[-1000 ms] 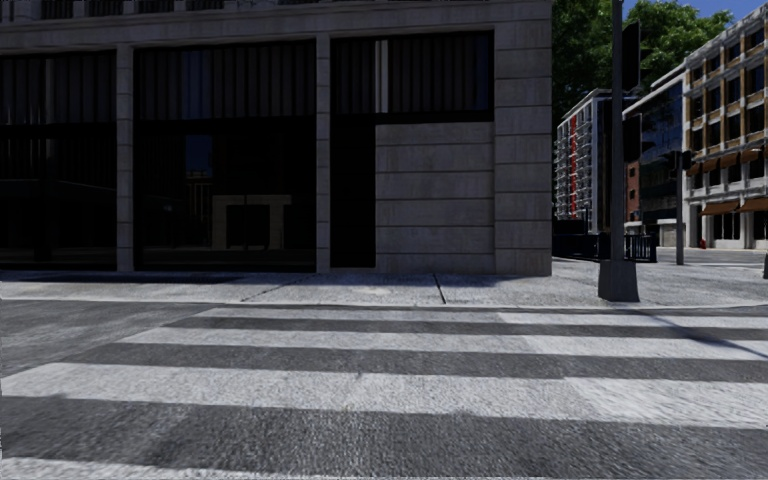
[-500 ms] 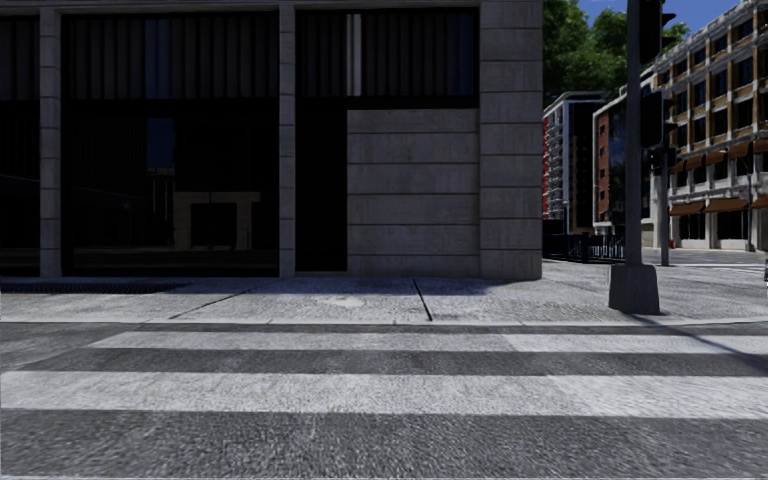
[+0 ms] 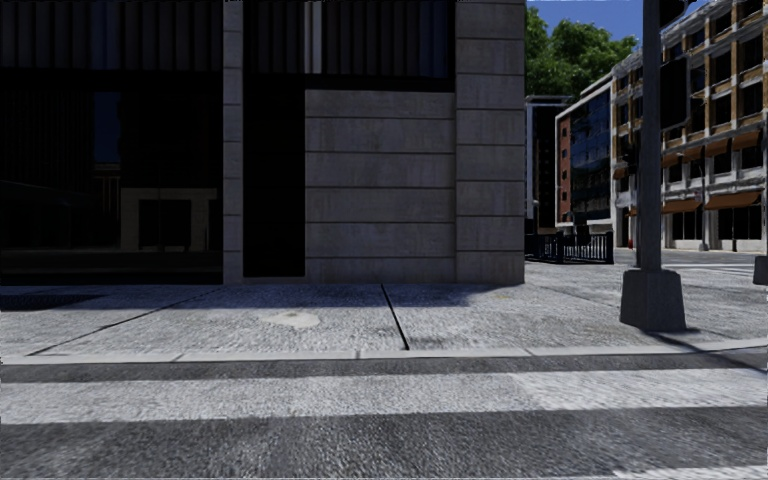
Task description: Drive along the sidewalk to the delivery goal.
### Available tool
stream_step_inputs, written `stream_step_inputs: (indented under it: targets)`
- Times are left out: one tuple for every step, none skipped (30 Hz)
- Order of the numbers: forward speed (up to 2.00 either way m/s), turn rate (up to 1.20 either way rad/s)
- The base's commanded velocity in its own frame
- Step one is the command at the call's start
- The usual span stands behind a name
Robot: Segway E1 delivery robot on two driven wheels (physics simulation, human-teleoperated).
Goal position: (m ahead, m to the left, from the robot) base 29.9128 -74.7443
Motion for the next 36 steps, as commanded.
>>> stream_step_inputs:
  targets:
    - [2.00, -0.33]
    - [2.00, -0.34]
    - [2.00, -0.36]
    - [2.00, -0.38]
    - [2.00, -0.38]
    - [2.00, -0.40]
    - [2.00, -0.40]
    - [2.00, -0.41]
    - [2.00, -0.41]
    - [2.00, -0.42]
    - [2.00, -0.45]
    - [2.00, -0.46]
    - [2.00, -0.46]
    - [2.00, -0.47]
    - [2.00, -0.47]
    - [2.00, -0.48]
    - [2.00, -0.48]
    - [2.00, -0.49]
    - [2.00, -0.49]
    - [2.00, -0.49]
    - [2.00, -0.49]
    - [2.00, -0.49]
    - [2.00, -0.49]
    - [2.00, -0.49]
    - [2.00, -0.49]
    - [2.00, -0.49]
    - [2.00, -0.49]
    - [2.00, -0.49]
    - [2.00, -0.49]
    - [2.00, -0.49]
    - [2.00, -0.49]
    - [2.00, -0.49]
    - [2.00, -0.49]
    - [2.00, -0.49]
    - [2.00, -0.49]
    - [2.00, -0.49]
